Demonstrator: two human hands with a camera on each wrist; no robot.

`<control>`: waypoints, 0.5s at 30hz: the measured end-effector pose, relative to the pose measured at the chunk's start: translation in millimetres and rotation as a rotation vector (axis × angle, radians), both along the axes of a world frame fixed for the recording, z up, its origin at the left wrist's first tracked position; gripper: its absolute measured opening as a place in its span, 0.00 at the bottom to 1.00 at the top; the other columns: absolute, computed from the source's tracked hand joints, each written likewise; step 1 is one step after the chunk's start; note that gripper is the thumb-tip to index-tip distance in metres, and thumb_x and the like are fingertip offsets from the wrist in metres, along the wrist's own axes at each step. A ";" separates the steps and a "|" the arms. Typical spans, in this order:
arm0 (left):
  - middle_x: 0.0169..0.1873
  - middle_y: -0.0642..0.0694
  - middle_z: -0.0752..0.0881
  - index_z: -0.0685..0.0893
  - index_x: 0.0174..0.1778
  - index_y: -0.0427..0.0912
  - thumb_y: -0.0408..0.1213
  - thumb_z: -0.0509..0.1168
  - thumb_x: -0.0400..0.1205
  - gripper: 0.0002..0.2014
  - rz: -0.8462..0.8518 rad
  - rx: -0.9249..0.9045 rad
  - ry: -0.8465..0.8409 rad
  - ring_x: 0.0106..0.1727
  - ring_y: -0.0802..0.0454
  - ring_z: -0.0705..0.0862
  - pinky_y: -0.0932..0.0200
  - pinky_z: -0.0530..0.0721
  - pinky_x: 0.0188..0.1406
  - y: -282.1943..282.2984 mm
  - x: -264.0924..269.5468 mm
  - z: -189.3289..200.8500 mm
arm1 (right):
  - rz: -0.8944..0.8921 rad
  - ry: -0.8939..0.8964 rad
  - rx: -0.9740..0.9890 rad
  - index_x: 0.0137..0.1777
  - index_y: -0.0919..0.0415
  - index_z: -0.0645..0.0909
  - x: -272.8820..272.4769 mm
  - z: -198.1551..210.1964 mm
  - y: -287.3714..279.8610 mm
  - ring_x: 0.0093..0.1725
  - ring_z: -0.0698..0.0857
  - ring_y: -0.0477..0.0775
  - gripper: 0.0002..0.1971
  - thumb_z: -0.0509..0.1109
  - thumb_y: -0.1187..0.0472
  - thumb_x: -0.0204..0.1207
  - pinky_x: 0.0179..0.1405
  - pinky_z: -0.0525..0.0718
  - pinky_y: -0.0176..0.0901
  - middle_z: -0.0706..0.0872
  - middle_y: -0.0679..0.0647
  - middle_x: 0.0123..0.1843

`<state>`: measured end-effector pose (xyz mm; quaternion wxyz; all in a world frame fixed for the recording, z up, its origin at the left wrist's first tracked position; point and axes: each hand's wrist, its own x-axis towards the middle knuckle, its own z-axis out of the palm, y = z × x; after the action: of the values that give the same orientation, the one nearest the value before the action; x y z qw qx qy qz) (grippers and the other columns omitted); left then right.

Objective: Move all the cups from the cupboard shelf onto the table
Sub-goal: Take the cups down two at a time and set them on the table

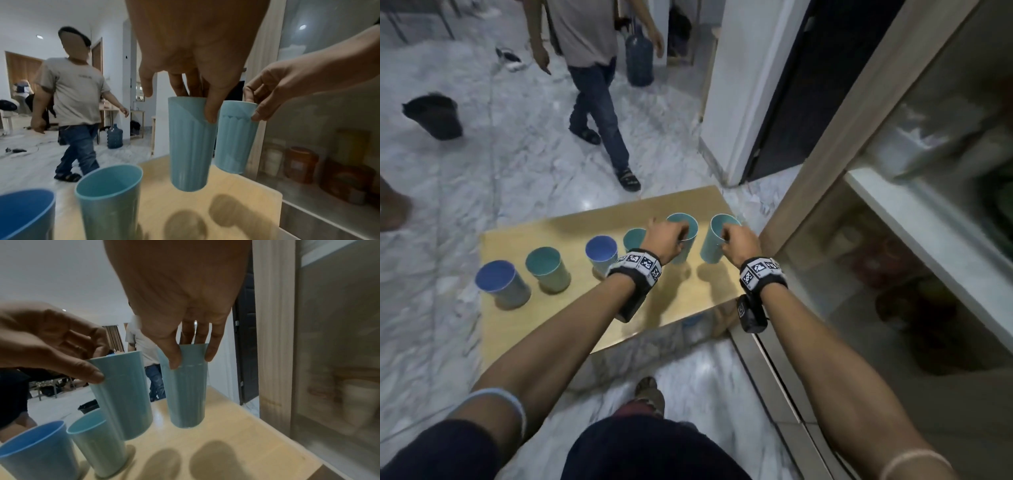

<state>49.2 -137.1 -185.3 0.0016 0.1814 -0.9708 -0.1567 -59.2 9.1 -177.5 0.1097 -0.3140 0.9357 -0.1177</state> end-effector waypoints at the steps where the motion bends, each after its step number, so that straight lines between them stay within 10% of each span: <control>1: 0.43 0.44 0.89 0.81 0.48 0.45 0.32 0.64 0.75 0.08 -0.001 -0.004 -0.013 0.51 0.40 0.85 0.45 0.66 0.69 -2.9 -2.6 -7.9 | 0.003 -0.011 0.020 0.47 0.61 0.80 -2.3 -7.3 -5.1 0.52 0.86 0.67 0.07 0.66 0.70 0.71 0.47 0.82 0.52 0.88 0.63 0.50; 15: 0.29 0.48 0.83 0.67 0.36 0.49 0.30 0.58 0.75 0.09 0.013 0.089 -0.123 0.43 0.42 0.86 0.33 0.51 0.81 -28.8 -42.4 -75.3 | 0.096 -0.043 0.157 0.46 0.61 0.77 -51.6 -73.2 -58.9 0.48 0.85 0.66 0.07 0.63 0.71 0.73 0.38 0.76 0.48 0.87 0.63 0.47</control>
<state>6.8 -166.0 -260.7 -0.0650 0.1966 -0.9600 -0.1884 -110.8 -49.8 -250.7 0.1596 -0.3465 0.9233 -0.0455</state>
